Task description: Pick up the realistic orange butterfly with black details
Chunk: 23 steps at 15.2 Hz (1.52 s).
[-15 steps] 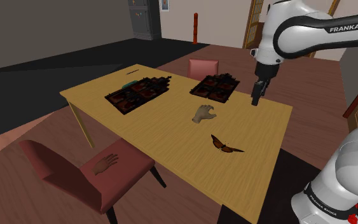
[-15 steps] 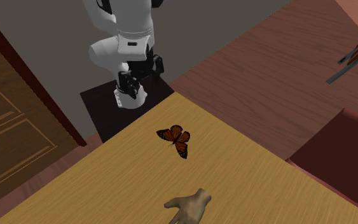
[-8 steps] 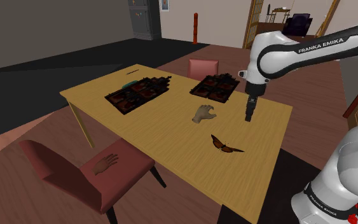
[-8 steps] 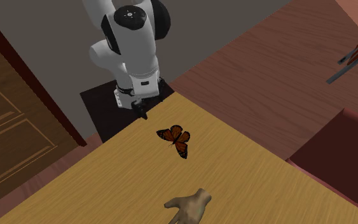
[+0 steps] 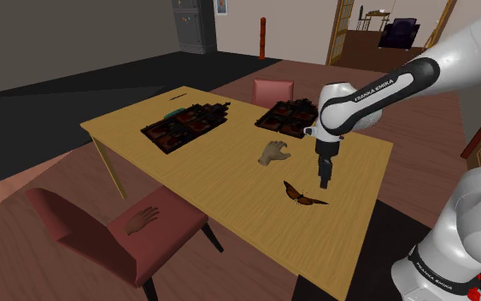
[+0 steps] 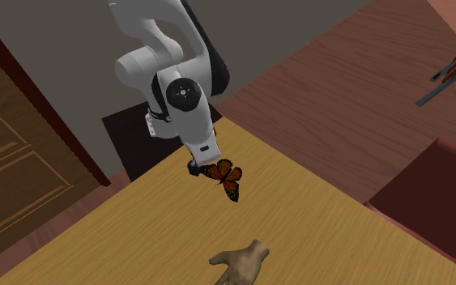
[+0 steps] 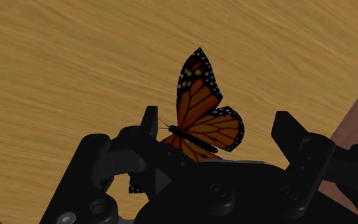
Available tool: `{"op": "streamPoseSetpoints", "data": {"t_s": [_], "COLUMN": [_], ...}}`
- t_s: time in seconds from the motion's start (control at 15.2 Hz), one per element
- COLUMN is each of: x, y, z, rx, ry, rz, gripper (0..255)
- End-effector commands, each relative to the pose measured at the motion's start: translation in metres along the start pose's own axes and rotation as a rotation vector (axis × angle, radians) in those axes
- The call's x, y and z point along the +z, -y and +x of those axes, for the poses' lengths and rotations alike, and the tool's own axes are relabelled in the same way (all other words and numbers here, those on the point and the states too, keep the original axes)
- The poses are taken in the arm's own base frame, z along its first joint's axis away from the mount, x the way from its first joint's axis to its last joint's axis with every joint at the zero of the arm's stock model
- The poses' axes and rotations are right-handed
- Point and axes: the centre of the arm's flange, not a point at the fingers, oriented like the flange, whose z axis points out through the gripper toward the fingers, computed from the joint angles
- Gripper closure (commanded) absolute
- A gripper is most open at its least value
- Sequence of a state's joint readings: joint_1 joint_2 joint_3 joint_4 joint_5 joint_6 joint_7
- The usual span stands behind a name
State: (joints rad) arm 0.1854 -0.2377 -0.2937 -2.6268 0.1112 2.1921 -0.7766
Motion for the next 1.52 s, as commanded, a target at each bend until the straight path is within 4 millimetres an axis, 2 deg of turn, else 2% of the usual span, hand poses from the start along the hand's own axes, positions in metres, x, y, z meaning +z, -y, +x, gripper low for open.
{"op": "streamPoseSetpoints", "data": {"t_s": [0.0,0.13,0.59,0.79,0.86,1.45], "x": [0.024,0.050,0.085,0.088,0.088,0.088], "y": [-0.003,-0.007,-0.016,-0.017,-0.017,-0.017], "z": [0.007,0.015,0.017,0.017,0.017,0.017], "rx": [-0.061,-0.117,-0.117,-0.117,-0.117,-0.117], "ry": [0.010,0.021,0.021,0.021,0.021,0.021], "rz": [0.034,0.068,0.068,0.068,0.068,0.068], "gripper": [0,0,0,0,255,255]}}
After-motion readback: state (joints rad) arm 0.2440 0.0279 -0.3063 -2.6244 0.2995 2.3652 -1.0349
